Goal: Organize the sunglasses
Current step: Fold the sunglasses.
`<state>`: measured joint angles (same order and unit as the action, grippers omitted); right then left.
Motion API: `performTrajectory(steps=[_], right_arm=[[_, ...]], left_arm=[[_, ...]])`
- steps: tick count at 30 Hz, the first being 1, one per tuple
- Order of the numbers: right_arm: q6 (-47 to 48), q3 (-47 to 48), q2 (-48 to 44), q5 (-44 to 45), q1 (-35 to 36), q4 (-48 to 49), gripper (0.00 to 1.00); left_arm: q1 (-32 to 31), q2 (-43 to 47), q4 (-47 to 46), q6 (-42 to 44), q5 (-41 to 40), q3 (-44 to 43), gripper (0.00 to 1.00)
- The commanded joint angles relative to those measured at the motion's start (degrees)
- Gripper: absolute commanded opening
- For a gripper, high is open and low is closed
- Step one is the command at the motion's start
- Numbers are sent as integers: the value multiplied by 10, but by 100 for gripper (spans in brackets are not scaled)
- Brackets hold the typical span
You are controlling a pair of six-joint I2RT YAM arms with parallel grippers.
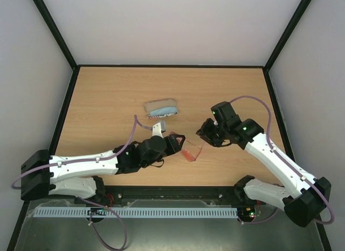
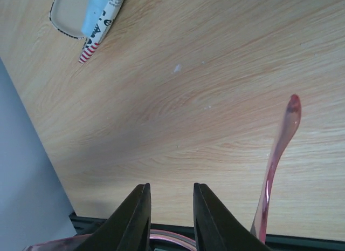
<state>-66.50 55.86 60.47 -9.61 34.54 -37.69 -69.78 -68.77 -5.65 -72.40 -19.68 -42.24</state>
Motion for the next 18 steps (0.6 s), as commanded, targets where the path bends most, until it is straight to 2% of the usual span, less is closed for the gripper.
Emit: performTrajectory(steps=[1, 18], right_arm=[[-9, -3, 0, -14, 12, 10, 23], [-29, -58, -36, -27, 66, 23, 18]], left_arm=[[3, -1, -19, 8, -4, 4, 43], [6, -22, -40, 9, -1, -3, 43]])
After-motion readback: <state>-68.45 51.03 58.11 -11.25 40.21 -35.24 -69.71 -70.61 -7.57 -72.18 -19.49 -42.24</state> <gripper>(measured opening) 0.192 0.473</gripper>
